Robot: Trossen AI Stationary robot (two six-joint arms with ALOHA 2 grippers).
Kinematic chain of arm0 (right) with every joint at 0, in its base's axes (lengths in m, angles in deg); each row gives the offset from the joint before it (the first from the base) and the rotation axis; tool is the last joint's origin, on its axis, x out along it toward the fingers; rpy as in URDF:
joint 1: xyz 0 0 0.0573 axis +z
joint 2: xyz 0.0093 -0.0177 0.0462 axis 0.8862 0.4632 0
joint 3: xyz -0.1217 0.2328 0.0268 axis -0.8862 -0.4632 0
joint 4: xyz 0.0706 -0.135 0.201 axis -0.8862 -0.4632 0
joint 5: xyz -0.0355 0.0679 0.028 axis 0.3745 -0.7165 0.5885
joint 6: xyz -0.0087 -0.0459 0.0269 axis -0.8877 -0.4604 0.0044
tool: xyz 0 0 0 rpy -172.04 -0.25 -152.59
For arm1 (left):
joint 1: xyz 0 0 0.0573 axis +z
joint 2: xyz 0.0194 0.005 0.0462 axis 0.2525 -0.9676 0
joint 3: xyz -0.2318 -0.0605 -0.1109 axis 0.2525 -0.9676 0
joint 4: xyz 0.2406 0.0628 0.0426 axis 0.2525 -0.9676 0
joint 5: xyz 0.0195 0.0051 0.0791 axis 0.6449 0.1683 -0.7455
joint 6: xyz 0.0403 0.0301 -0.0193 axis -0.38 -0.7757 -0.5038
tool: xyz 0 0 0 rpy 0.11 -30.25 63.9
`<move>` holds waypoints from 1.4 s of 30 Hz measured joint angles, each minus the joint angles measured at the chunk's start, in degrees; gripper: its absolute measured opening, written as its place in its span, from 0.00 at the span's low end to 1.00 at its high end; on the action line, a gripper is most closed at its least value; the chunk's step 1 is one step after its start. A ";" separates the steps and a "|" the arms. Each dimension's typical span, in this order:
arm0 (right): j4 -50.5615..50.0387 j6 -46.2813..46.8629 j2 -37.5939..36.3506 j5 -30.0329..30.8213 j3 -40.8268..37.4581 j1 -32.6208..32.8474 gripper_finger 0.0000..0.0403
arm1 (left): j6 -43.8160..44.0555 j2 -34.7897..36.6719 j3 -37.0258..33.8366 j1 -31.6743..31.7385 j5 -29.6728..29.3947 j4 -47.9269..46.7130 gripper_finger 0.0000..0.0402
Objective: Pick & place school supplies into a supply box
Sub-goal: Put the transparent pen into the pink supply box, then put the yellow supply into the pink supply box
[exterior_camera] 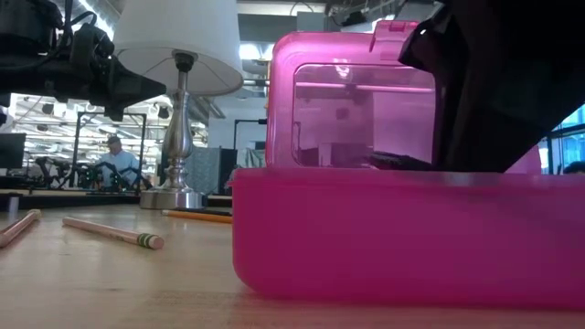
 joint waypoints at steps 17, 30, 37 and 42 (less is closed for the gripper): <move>-2.50 -0.31 -7.09 2.41 -0.07 1.85 0.25 | 1.05 -0.01 0.02 0.00 1.07 0.22 0.06; -14.18 18.21 -22.74 27.03 -6.18 19.04 0.25 | 2.47 -0.02 0.00 -1.39 20.86 6.65 0.28; -15.09 24.26 -25.75 31.29 -13.28 21.39 0.25 | 1.56 -0.85 0.02 -9.04 19.86 7.48 0.34; -15.11 28.72 -29.82 33.41 -21.53 21.00 0.25 | -3.54 -3.39 0.57 -16.93 13.55 8.89 0.33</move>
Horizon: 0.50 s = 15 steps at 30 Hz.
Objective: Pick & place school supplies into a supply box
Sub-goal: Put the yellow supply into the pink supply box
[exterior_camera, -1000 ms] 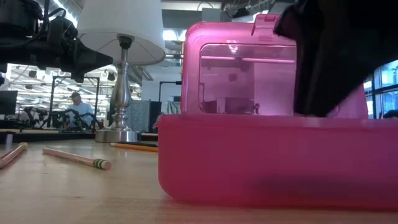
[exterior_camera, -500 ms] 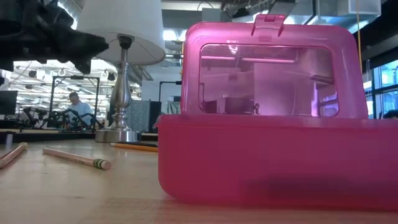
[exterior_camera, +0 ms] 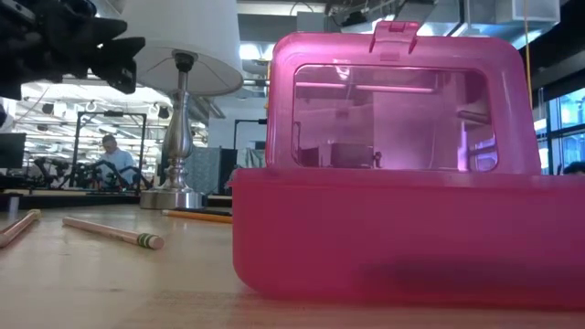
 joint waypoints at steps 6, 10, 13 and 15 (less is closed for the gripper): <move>8.26 5.63 -8.26 0.42 -12.42 -0.02 0.25 | -4.16 -7.14 3.53 -10.67 -7.85 -0.26 0.33; 15.14 4.09 -13.30 -0.42 -17.72 -0.02 0.25 | -7.91 -14.43 7.55 -17.49 -14.67 -1.68 0.33; 16.83 4.19 -15.55 -1.72 -20.57 -0.02 0.25 | -8.99 -20.73 12.02 -22.06 -20.22 -7.36 0.32; 18.30 4.24 -16.10 -1.80 -21.93 -0.02 0.25 | -8.33 -24.85 15.18 -24.76 -24.15 -13.32 0.32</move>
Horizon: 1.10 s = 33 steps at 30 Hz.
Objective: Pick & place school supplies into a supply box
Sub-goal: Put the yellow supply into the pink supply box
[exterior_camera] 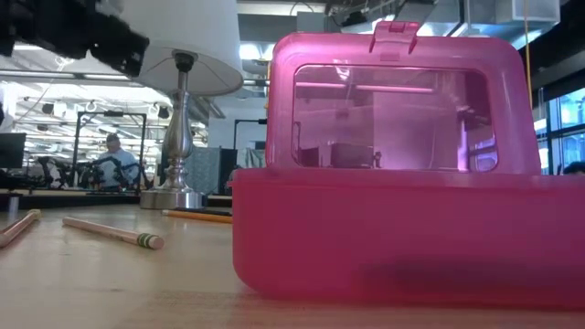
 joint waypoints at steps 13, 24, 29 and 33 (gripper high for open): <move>8.11 0.06 -0.22 -1.48 -5.83 -0.02 0.25 | 9.37 -24.75 19.27 -8.25 -10.55 -34.24 0.32; 10.14 -0.07 -0.18 -1.48 -6.40 -0.01 0.25 | 15.67 -40.06 20.60 -9.04 -6.57 -43.71 0.32; 10.22 -0.10 -0.18 -1.48 -6.40 0.00 0.25 | 15.78 -44.77 20.60 -9.04 -6.35 -43.73 0.31; 10.86 -0.10 -0.18 -1.48 -6.40 -0.02 0.25 | 15.13 -47.29 20.60 -9.04 -4.60 -43.60 0.31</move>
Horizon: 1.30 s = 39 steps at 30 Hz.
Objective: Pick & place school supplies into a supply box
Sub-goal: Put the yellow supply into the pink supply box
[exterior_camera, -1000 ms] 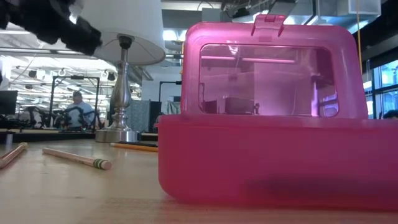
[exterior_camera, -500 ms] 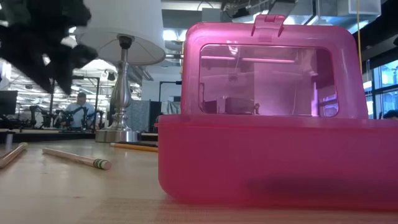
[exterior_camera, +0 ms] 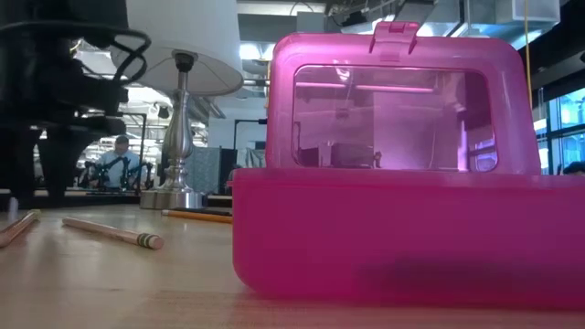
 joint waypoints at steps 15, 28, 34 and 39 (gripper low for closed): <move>0.08 -0.02 0.00 0.00 0.02 0.00 0.25 | 0.42 -6.28 0.24 0.02 4.07 0.45 0.28; 0.00 -0.28 0.00 -0.02 0.02 0.02 0.25 | 9.84 -6.28 0.09 0.00 5.44 0.67 0.05; 0.00 -0.28 0.00 -0.04 0.04 0.02 0.25 | 9.79 -6.28 0.02 0.07 6.70 0.64 0.03; 0.01 -0.28 0.00 -0.04 0.04 0.01 0.25 | 11.33 -4.90 0.45 0.01 7.86 0.64 0.03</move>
